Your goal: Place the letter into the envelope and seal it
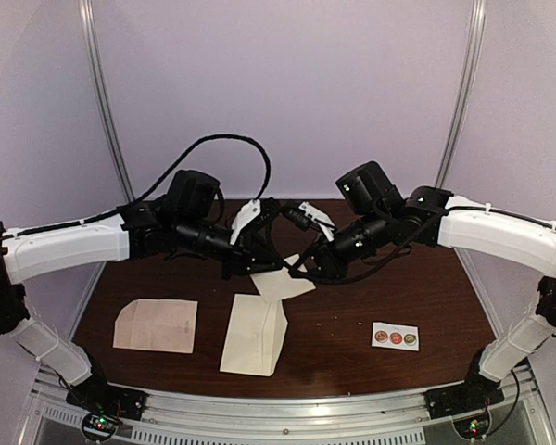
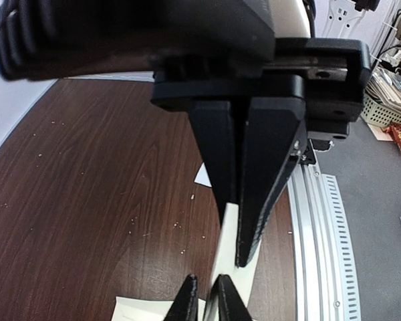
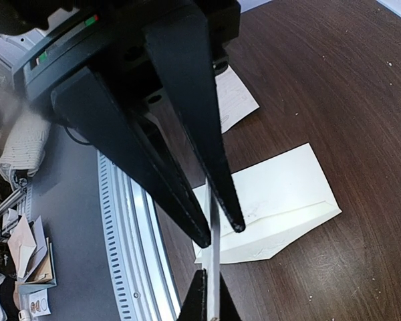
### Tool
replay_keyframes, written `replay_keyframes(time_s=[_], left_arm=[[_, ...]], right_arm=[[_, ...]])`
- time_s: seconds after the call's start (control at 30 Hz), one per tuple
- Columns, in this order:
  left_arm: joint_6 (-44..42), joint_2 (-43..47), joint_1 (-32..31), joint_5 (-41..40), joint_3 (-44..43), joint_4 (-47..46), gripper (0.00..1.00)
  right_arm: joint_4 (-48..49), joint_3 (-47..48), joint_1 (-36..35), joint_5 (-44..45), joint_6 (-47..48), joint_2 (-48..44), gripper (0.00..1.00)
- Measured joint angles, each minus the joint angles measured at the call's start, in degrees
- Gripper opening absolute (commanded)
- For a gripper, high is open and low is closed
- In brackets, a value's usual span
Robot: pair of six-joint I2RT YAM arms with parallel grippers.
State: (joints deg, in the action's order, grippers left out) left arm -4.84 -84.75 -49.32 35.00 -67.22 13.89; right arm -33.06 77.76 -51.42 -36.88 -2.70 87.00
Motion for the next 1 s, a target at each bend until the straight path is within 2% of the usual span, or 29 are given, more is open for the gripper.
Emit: replay_keyframes(time_s=[0.17,0.27,0.4,0.47,0.6,0.67,0.7,0.73,0.8,0.87,1.0], left_arm=[[-0.1,-0.3,-0.1,0.9,-0.3,0.3,0.07],[-0.1,-0.5,-0.1,1.5,-0.7,0.5,0.13],[-0.2,-0.6,-0.1,2.2,-0.7,0.6,0.13],[-0.2,-0.8,-0.1,2.4,-0.7,0.7,0.11],[-0.2,-1.1,-0.1,3.1,-0.8,0.8,0.0],[-0.2,-1.2,-0.1,3.5,-0.9,0.9,0.0],[-0.2,-1.2,-0.1,3.5,-0.9,0.9,0.0],[-0.2,-1.2,-0.1,3.6,-0.9,0.9,0.0],[-0.2,-1.2,-0.1,3.7,-1.0,0.8,0.0],[-0.2,-1.2,-0.1,3.6,-1.0,0.7,0.0],[1.5,0.9,-0.1,2.4,0.3,-1.9,0.0]], right_arm=[[-0.1,0.0,0.0,0.0,0.0,-0.1,0.0],[-0.2,0.0,0.0,0.1,0.0,-0.3,0.0],[-0.1,0.0,0.0,0.1,0.0,-0.5,0.0],[-0.1,0.0,0.0,0.1,0.0,-0.6,0.0],[-0.2,0.0,0.0,0.4,0.0,-0.6,0.0],[-0.2,0.0,0.0,0.8,0.0,-0.6,0.0],[-0.2,0.0,0.0,0.9,0.0,-0.6,0.04],[-0.1,0.0,0.0,1.0,0.0,-0.7,0.14],[0.2,-0.2,0.0,1.4,-0.2,-1.1,0.43],[1.0,-0.5,0.0,1.9,-0.5,-2.2,0.61],[6.4,-5.2,0.0,3.5,-2.6,-8.4,0.8]])
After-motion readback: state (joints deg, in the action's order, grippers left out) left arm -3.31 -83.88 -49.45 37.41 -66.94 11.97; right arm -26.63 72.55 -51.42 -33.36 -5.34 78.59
